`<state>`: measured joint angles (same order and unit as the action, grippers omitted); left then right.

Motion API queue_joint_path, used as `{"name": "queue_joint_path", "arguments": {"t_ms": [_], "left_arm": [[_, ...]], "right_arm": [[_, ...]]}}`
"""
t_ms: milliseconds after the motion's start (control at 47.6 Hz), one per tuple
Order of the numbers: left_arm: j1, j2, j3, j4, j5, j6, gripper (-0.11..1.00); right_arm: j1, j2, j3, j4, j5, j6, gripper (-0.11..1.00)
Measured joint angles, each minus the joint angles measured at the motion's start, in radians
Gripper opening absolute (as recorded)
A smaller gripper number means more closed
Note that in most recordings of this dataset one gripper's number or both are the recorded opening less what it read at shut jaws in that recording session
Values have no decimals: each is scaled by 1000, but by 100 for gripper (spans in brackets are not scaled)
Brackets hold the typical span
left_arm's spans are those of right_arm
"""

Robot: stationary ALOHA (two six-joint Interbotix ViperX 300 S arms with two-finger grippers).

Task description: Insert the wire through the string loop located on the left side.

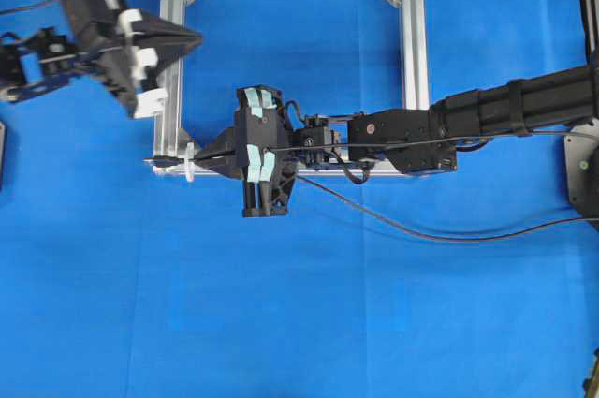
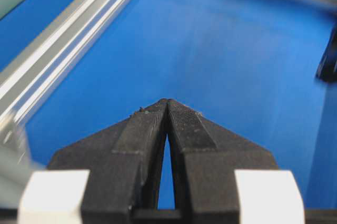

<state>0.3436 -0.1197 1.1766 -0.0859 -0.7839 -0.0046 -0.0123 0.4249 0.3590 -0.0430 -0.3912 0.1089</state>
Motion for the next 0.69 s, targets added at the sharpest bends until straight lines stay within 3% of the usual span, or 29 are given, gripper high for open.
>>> {"name": "queue_joint_path", "arguments": {"t_ms": [273,441,546,693], "left_arm": [[58,-138,152,0,-2,5,0],[69,-176,179,2,2,-5,0],[37,-186,183,5,2,-5,0],[-84,-210,184,6,2,-11,0]], "right_arm": [[0,0,0,-2,0,-2,0],[0,0,0,-2,0,-2,0],[0,0,0,0,0,-2,0],[0,0,0,-2,0,0,0]]}}
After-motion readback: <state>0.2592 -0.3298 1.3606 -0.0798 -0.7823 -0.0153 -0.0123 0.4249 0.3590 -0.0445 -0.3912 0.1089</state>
